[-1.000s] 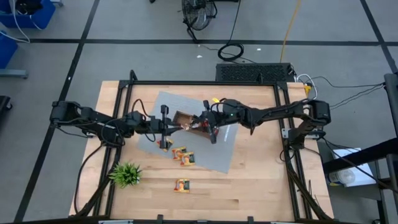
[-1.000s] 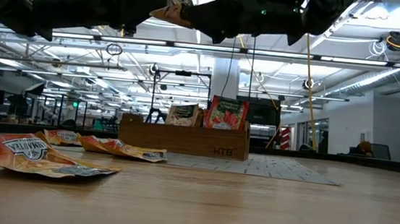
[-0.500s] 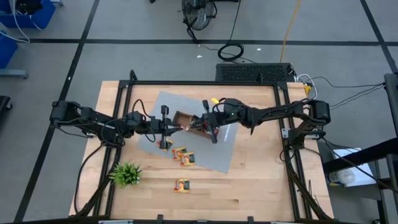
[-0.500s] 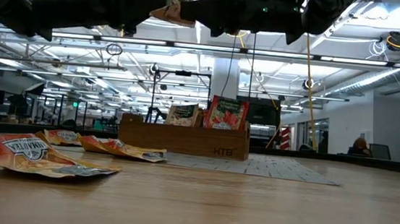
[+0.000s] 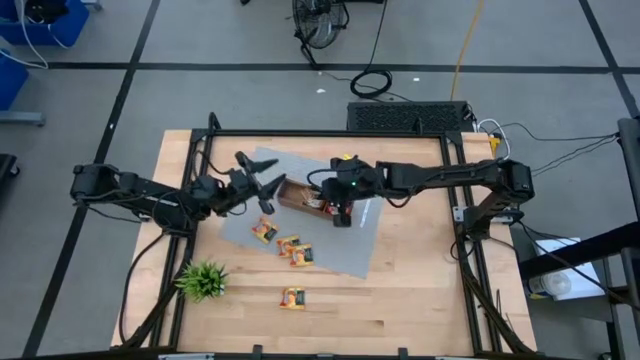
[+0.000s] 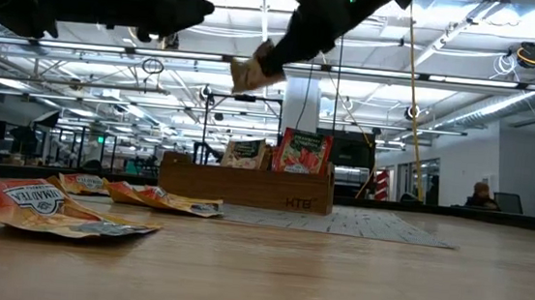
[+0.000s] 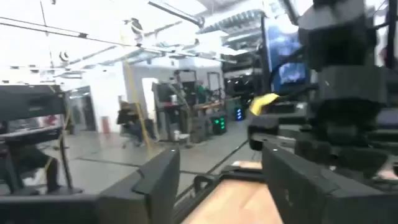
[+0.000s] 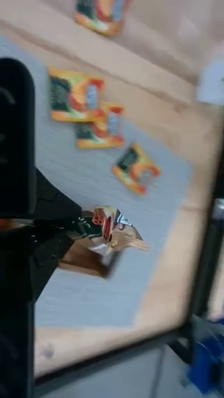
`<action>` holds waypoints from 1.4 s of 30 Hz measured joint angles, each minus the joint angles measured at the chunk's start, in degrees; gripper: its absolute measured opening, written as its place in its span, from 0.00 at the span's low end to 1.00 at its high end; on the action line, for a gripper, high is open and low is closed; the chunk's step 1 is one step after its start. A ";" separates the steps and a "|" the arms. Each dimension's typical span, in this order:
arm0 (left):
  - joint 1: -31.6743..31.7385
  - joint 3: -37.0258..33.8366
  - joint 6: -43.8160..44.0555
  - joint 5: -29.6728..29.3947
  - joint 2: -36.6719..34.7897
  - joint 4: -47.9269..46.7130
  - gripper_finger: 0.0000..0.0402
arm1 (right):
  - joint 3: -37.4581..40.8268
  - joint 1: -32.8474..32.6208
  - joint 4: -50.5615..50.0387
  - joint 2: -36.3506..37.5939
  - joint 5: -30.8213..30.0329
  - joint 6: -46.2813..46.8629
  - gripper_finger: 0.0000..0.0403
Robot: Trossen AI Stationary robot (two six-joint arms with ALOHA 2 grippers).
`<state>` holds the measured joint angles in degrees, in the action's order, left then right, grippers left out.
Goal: Pick & Place Tea
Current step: Put the brown tea bag into the wooden organizer
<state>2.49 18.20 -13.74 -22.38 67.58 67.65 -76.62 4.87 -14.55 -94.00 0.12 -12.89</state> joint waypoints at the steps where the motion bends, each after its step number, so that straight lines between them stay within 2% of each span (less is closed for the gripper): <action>1: 0.01 0.00 -0.56 -0.39 -0.28 -0.25 0.58 | -0.27 -0.11 -0.96 -0.67 -0.06 0.22 0.00; 5: -0.01 0.00 -1.41 -1.18 -1.04 -0.17 0.65 | -1.60 -0.11 -3.92 -3.56 -0.07 1.53 0.00; 10: -0.01 0.00 -1.15 -1.60 -0.91 -1.31 0.69 | -7.18 -0.22 -11.24 -9.98 -0.34 1.02 0.00; 16: -0.01 0.00 -1.09 -1.63 -0.89 -3.48 0.68 | -15.04 -0.53 -18.57 -14.77 -3.23 0.09 0.00; 23: -0.01 0.00 -0.49 -1.63 -0.87 -4.93 0.64 | -19.11 -0.38 -25.48 -19.25 -3.39 0.18 0.00; 29: -0.01 0.00 -0.31 -1.61 -0.87 -5.46 0.66 | -19.24 -0.29 -26.06 -19.57 -3.85 0.20 0.00; 32: -0.01 0.00 -0.30 -1.61 -0.87 -5.39 0.65 | -19.26 -0.33 -27.19 -19.49 -6.34 0.27 0.00; 42: -0.01 0.00 0.83 -1.57 -0.87 -6.34 0.63 | -19.26 -0.38 -24.11 -19.62 -4.64 -0.43 0.00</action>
<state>2.48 18.20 -12.91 -23.94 66.72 61.31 -95.88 4.49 -38.67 -113.62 -4.52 -13.32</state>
